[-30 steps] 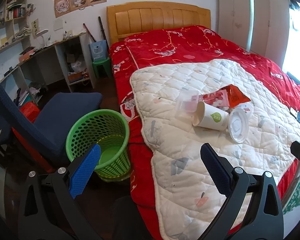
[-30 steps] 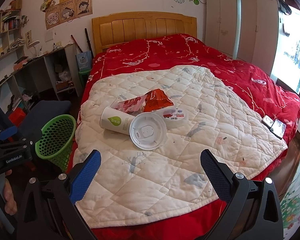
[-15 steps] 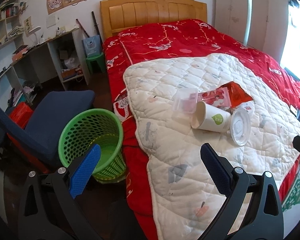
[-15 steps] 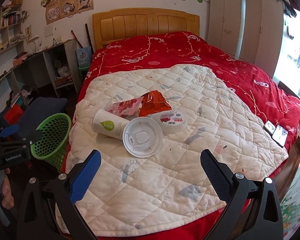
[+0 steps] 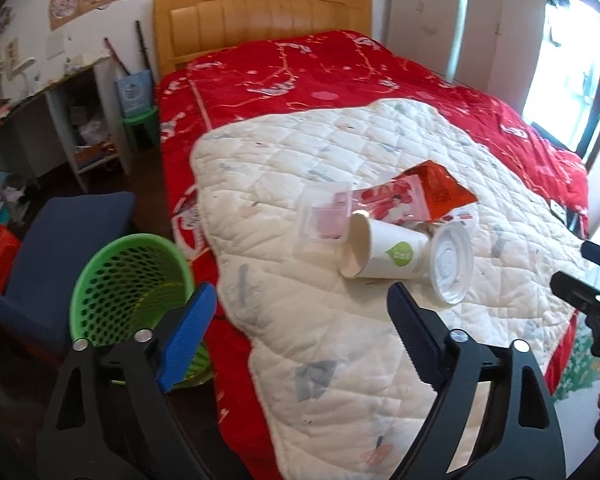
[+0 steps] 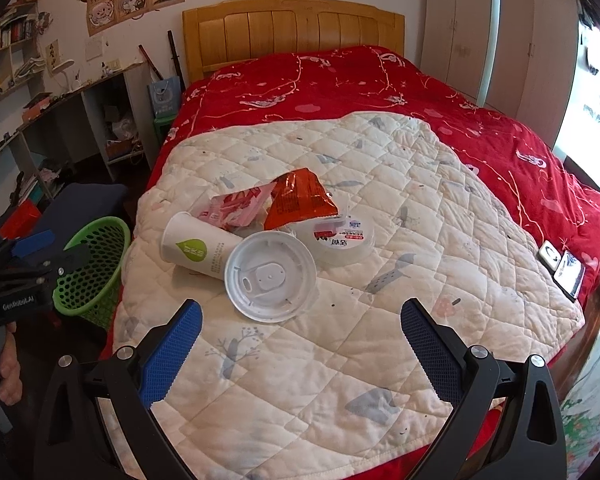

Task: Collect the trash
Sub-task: 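Reach the left tool to the paper cup and close on its rim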

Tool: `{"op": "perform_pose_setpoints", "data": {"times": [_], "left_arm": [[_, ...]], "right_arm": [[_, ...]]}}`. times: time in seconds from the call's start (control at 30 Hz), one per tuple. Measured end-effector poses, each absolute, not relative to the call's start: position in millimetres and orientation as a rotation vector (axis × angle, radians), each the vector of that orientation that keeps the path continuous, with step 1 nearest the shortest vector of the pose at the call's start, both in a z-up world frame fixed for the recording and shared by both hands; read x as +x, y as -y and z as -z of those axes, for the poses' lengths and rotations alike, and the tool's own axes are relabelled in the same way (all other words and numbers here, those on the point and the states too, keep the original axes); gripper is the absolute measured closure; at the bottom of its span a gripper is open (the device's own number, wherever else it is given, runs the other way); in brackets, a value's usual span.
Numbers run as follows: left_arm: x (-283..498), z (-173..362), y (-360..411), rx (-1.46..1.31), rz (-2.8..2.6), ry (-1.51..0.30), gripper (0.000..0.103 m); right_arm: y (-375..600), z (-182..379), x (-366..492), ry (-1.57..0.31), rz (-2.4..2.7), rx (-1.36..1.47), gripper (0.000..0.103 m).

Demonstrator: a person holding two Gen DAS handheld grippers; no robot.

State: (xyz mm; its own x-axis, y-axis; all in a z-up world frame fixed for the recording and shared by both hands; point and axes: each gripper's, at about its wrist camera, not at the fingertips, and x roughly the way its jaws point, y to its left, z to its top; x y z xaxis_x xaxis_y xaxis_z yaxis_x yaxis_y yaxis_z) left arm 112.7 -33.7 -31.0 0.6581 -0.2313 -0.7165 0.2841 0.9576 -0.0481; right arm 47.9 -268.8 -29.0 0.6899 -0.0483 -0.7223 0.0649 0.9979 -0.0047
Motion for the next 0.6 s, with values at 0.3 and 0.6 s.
{"op": "perform_pose_setpoints", "data": {"times": [0.3,0.6], "left_arm": [[146,51,64,0.082,0.482,-0.858,0.044],[176,79,83,0.057,0.614,-0.940,0.063]], "right_arm": [[276,42,62,-0.844,0.072,0.027,0.007],[279,56,73,-0.876,0.072,0.031,0.007]]}}
